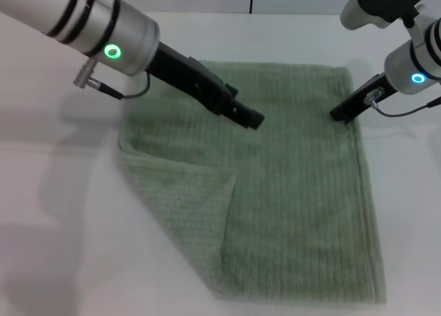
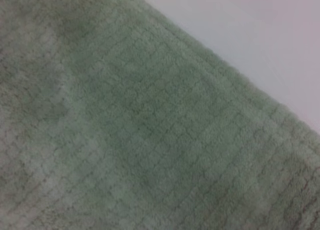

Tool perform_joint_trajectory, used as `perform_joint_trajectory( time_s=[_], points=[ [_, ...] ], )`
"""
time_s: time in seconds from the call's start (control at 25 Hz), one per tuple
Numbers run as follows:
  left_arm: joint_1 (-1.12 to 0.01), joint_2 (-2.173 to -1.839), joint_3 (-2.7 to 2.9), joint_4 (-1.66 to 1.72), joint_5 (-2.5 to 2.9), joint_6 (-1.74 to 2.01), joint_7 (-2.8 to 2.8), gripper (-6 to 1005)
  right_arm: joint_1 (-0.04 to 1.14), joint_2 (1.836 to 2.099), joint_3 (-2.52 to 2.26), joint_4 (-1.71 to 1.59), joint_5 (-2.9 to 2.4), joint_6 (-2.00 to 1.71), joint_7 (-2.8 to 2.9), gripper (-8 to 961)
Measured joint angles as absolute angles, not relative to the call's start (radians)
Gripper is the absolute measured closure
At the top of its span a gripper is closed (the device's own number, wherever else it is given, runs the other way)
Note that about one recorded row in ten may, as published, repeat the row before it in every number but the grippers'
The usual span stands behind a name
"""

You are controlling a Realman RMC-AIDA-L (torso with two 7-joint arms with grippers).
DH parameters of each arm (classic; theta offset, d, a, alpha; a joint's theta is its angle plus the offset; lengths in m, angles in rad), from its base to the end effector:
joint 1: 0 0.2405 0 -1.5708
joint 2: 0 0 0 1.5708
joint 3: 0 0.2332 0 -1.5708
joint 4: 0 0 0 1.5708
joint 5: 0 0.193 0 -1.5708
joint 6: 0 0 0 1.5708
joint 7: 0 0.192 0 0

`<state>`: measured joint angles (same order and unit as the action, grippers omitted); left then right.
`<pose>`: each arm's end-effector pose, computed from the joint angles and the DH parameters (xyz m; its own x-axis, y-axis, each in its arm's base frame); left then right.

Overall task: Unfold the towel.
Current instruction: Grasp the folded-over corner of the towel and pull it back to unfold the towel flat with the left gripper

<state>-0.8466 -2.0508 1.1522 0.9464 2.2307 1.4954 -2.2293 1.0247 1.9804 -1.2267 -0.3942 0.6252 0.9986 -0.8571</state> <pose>-0.1201 0.3661 -0.0538 0.8547 0.5181 0.0327 0.5186 -0.8493 -0.0983 0.2250 0.4193 -0.0653 0.7377 -0.6542 0.1670 -0.5164 -0.7060 -0.4846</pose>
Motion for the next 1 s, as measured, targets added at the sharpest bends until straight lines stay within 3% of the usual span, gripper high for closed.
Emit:
perform_joint_trajectory(
  time_s=[1.0],
  points=[
    [-0.856,-2.070,1.375,0.850,2.246,1.387,-2.228,169,1.036,1.979,-1.227,-0.391,0.624,0.992,-0.857,952]
  ],
)
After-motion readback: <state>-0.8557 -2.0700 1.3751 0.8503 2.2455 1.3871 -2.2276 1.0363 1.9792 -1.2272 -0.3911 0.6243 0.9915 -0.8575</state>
